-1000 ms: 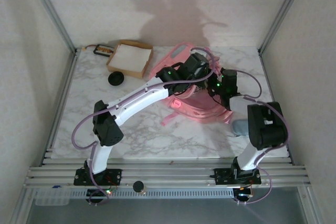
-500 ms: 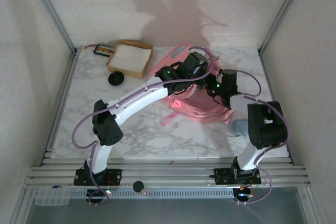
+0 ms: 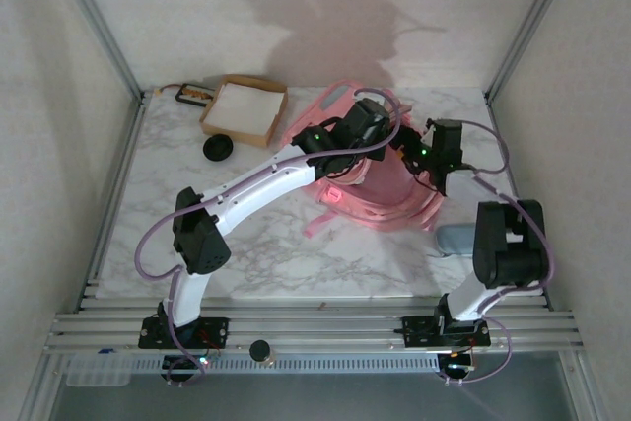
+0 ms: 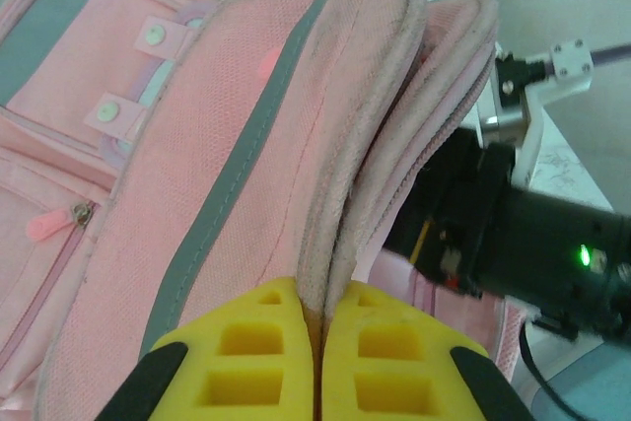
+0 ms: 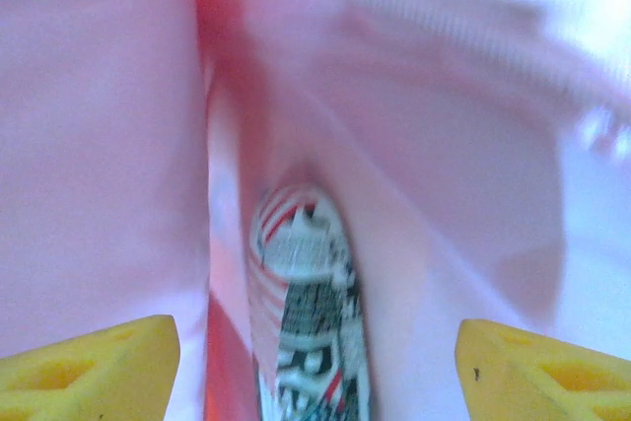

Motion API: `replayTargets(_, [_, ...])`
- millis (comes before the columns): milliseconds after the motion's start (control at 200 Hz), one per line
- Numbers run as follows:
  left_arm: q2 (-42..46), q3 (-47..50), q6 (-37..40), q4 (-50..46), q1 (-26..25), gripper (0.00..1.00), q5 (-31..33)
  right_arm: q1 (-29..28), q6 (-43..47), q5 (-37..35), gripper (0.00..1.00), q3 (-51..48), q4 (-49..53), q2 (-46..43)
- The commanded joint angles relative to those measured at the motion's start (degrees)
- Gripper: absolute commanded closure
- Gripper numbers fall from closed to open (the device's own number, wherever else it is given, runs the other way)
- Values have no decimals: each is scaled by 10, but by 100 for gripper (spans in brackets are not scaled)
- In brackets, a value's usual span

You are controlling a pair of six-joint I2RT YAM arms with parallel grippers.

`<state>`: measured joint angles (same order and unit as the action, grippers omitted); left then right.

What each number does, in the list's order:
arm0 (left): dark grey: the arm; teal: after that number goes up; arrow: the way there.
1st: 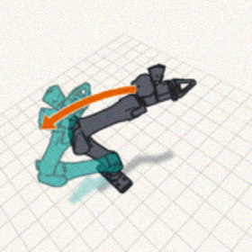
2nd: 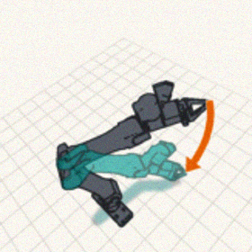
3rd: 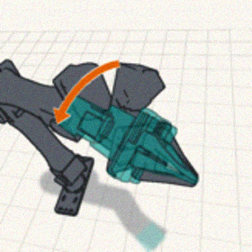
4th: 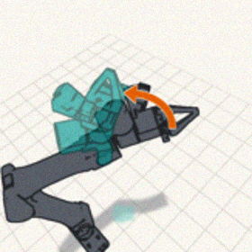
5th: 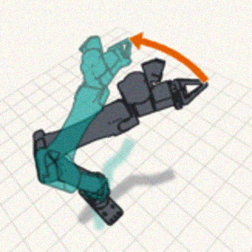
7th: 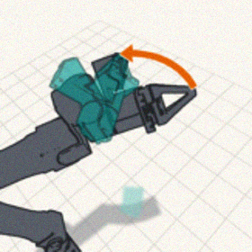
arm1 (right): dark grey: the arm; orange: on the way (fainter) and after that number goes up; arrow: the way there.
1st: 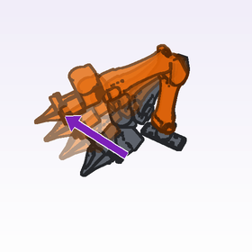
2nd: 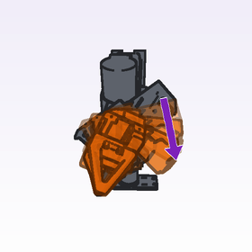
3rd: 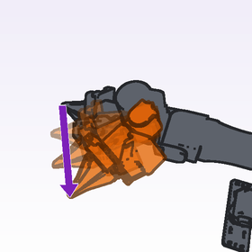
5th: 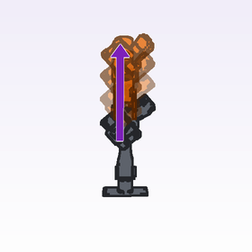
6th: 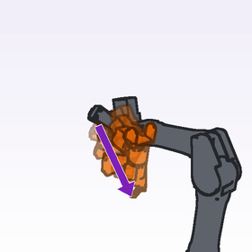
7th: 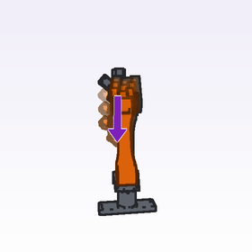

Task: Pack the student bag
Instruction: Place the glasses case in the student bag, then close the student bag at the middle-right of the table.

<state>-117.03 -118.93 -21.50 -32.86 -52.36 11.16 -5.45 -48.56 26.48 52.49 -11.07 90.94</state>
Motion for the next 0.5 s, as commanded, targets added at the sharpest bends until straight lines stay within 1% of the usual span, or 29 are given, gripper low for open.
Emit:
replayTargets(0, [21, 11, -20, 24, -6, 100, -35, 5, 43, 13, 27, -37, 64, -81])
replayTargets(55, [14, 21, -28, 21, -5, 100, -44, 28, 58, -11, 27, -50, 109, -126])
replayTargets(105, [12, 44, -28, 37, -5, 100, -69, 56, 71, -31, 27, -61, 150, -166])
replayTargets(130, [10, 55, -29, 47, -5, 97, -89, 70, 77, -41, 27, -63, 171, -186])
replayTargets(180, [2, 65, -33, 56, -5, 86, -134, 94, 94, -68, 26, -61, 218, -224])
replayTargets(200, [-1, 69, -31, 61, -5, 78, -157, 100, 101, -80, 26, -58, 233, -240])
replayTargets(235, [-3, 76, -28, 66, -5, 68, -189, 108, 115, -98, 26, -52, 256, -264])
replayTargets(285, [7, 96, -28, 77, -2, 56, -208, 109, 130, -119, 27, -39, 277, -287])
replayTargets(325, [26, 122, -28, 90, 3, 49, -214, 106, 142, -119, 27, -26, 293, -293])
replayTargets(401, [88, 197, -40, 136, 26, 44, -222, 76, 166, -140, 28, 10, 350, -278])
replayTargets(491, [176, 315, -67, 208, 74, 34, -223, -9, 170, -196, 30, 40, 389, -266])
